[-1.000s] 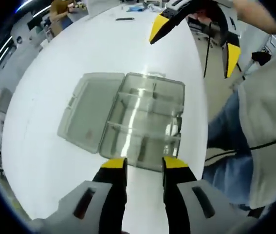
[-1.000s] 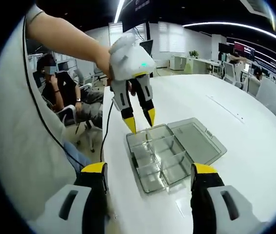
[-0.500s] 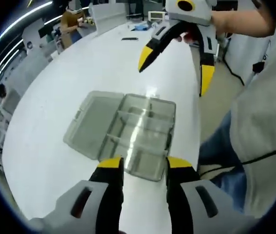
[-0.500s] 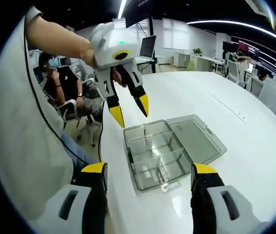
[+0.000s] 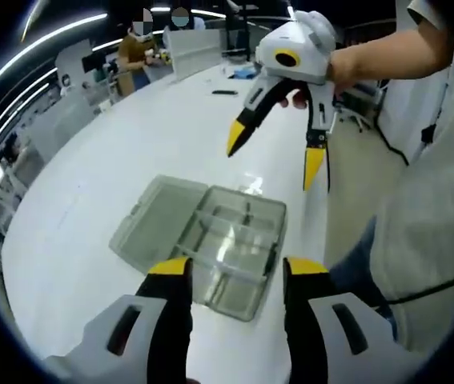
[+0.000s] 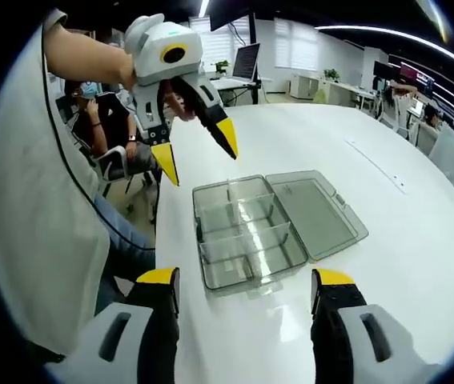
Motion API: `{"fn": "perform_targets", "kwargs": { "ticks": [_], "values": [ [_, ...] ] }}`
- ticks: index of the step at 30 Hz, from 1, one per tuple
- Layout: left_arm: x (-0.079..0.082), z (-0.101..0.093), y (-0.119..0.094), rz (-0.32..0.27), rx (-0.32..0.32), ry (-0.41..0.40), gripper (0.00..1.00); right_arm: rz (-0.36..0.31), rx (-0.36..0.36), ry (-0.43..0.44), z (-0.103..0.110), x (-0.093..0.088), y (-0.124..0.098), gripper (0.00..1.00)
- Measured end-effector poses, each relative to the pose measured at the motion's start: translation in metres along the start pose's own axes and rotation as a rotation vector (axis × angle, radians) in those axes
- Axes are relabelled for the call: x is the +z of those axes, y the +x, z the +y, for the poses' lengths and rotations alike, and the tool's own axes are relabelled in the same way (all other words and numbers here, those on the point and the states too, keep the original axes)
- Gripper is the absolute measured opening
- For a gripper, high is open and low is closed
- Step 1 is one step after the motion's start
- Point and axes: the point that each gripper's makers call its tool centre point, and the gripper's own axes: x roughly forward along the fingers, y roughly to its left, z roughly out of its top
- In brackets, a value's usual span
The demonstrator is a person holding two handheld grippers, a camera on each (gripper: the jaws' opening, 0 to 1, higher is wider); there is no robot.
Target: Insert the divider into the dual guide fixture by aligning both edges with the guide slots and pushing it downward to the bottom, including one-sided entry, uneven engagement, binding, and posture correction.
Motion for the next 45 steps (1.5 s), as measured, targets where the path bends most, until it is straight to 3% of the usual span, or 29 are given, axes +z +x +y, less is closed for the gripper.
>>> {"fn": "perform_targets", "kwargs": {
  "ticks": [11, 21, 24, 45],
  "values": [
    [0.025, -0.003, -0.006, -0.132, 0.011, -0.069, 0.56, 0.104, 0.02, -0.041, -0.013, -0.031, 0.006, 0.59],
    [0.032, -0.003, -0.006, -0.196, 0.032, -0.129, 0.68, 0.167, 0.04, -0.057, -0.024, -0.05, 0.014, 0.56],
    [0.032, -0.003, -0.004, -0.199, 0.037, -0.136, 0.7, 0.206, 0.047, -0.084, -0.028, -0.059, 0.018, 0.54],
    [0.027, 0.001, 0.0, -0.209, 0.065, -0.186, 0.79, 0.306, 0.078, -0.174, -0.039, -0.079, 0.029, 0.44]
  ]
}}
